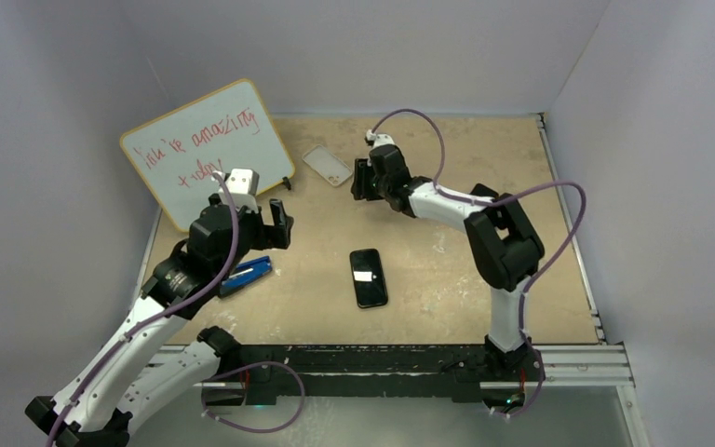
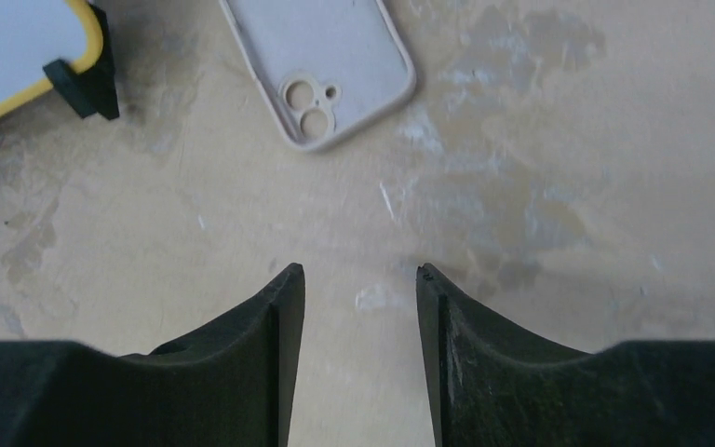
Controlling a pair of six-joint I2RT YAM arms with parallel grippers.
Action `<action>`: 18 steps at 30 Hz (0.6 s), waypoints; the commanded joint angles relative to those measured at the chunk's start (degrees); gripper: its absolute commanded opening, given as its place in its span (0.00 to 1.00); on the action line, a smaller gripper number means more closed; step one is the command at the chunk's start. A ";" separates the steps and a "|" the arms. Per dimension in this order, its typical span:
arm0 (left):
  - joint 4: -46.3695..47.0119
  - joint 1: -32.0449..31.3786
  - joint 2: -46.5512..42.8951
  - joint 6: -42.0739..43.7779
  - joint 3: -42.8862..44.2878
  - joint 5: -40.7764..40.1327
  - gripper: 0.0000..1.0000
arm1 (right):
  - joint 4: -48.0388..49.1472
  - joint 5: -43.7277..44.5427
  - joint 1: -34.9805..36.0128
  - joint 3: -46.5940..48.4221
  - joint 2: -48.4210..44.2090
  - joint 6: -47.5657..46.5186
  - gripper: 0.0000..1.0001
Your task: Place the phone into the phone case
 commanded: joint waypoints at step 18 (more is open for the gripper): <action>1.81 -0.08 -1.69 0.81 -0.42 -1.98 0.89 | -6.20 -2.50 -2.23 32.21 25.23 -8.43 0.44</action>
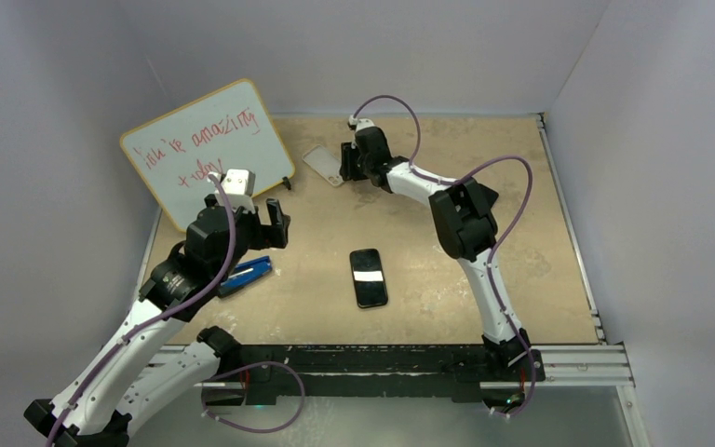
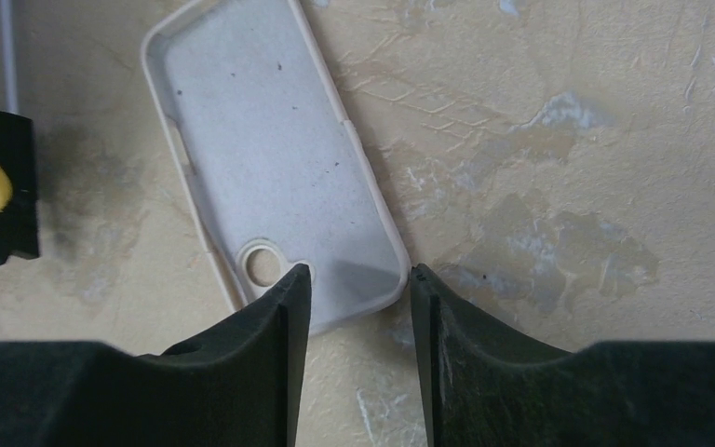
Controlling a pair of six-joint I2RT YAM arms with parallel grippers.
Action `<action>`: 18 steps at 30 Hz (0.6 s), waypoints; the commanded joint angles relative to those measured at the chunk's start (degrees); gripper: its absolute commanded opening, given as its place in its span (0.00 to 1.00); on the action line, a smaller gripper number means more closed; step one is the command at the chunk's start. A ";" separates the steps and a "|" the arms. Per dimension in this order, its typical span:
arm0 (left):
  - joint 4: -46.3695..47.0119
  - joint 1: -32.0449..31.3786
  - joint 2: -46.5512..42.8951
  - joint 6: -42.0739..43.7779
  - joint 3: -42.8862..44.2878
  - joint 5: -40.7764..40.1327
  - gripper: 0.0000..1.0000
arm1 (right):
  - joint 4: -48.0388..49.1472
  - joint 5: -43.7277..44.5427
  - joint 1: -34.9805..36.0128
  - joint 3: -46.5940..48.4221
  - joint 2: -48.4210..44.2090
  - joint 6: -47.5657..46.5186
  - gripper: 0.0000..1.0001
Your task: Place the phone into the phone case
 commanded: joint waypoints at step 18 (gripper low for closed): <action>1.69 -0.03 -0.29 0.41 -0.47 -0.80 0.89 | -5.79 4.99 0.60 6.81 4.35 -6.41 0.29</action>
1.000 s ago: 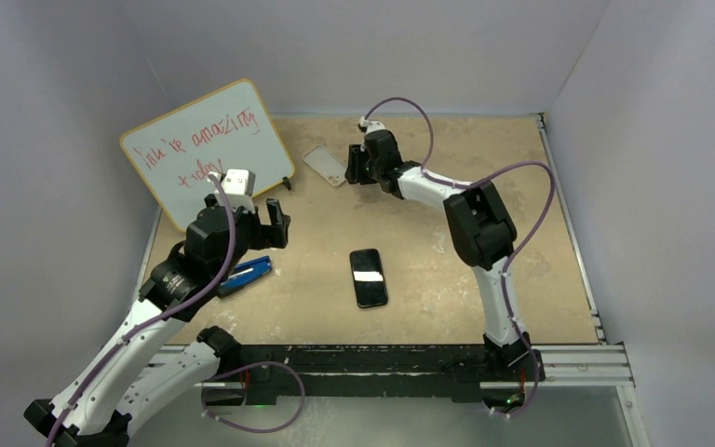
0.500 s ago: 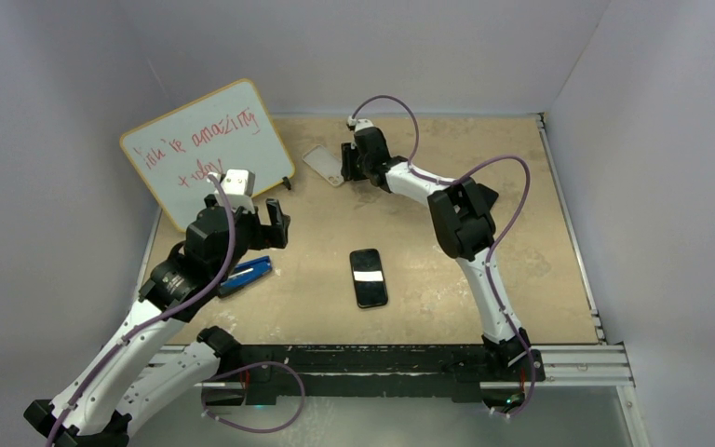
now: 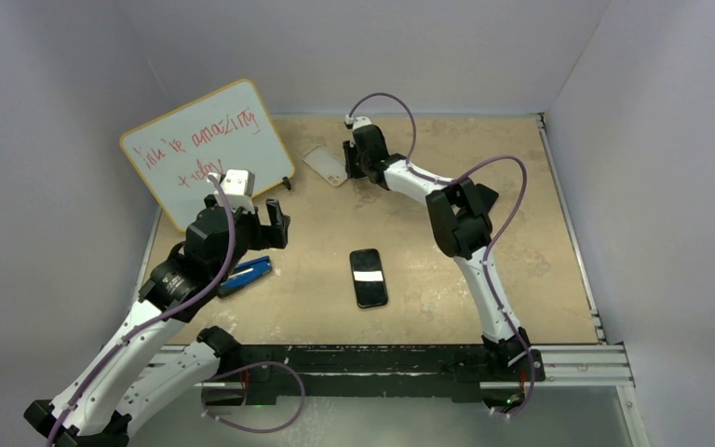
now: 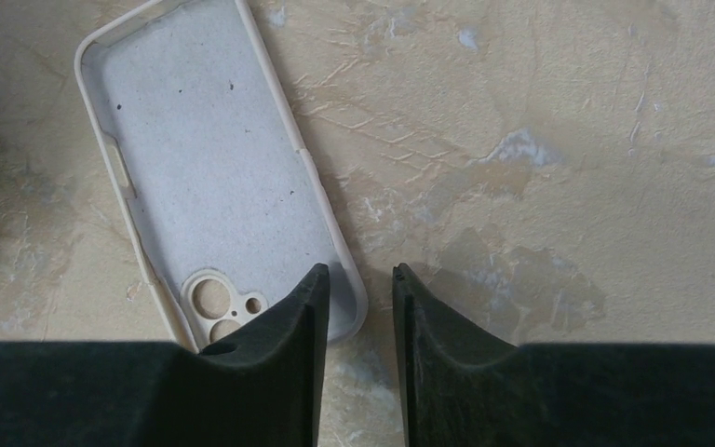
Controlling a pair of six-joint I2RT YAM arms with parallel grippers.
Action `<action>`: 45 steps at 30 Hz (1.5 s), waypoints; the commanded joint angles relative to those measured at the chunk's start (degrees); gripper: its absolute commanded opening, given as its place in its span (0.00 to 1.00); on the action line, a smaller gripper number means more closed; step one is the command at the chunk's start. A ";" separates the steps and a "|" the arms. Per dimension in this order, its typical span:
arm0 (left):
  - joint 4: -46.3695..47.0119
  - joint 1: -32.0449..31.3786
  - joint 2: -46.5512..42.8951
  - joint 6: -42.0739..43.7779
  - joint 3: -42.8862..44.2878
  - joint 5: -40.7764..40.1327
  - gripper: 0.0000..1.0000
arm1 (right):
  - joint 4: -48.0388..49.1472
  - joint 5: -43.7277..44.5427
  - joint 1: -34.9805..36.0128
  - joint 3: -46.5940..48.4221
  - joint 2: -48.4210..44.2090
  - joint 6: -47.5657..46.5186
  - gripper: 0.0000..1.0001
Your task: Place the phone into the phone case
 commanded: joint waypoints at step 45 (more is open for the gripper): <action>3.40 -0.07 5.10 -0.79 -1.06 5.09 0.88 | -20.66 13.67 1.38 -68.86 -62.53 31.23 0.02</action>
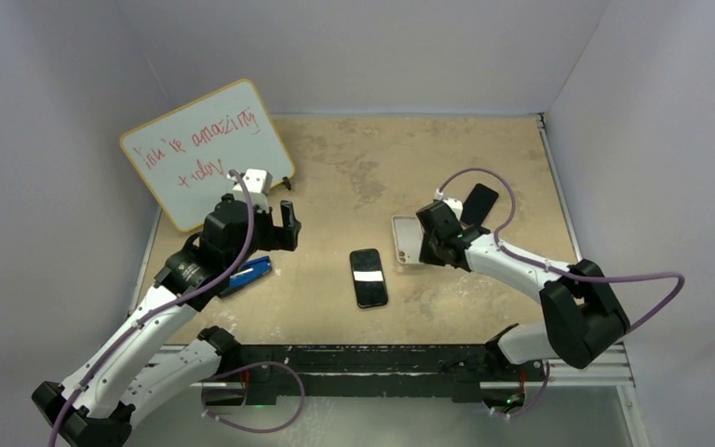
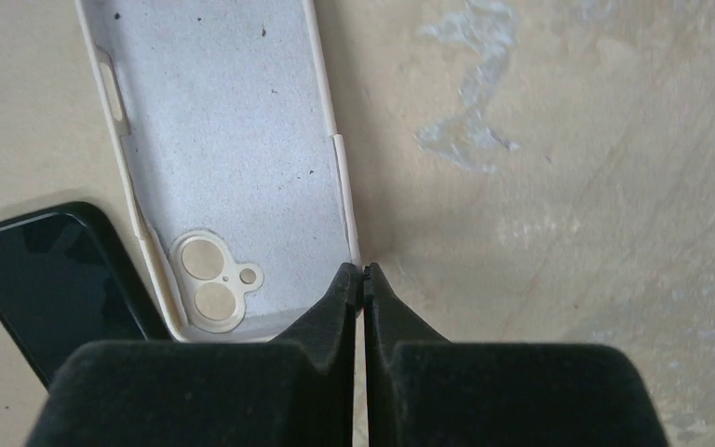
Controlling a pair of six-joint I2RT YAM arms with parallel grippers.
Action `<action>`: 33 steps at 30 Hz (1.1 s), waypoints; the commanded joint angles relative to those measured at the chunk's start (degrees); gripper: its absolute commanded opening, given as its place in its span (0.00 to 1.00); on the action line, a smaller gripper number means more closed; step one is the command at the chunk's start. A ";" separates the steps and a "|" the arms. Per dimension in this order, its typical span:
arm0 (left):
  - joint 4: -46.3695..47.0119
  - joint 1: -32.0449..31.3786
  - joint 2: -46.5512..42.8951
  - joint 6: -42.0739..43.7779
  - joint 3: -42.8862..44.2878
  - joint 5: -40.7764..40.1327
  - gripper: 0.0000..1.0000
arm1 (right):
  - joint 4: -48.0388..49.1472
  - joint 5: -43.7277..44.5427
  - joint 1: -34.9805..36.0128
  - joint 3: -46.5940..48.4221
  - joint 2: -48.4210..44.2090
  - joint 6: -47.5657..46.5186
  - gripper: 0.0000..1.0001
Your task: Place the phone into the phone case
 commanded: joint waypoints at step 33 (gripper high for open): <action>2.34 -0.01 -0.79 0.97 -0.14 1.06 0.88 | -4.55 11.86 -18.41 15.24 10.93 3.30 0.99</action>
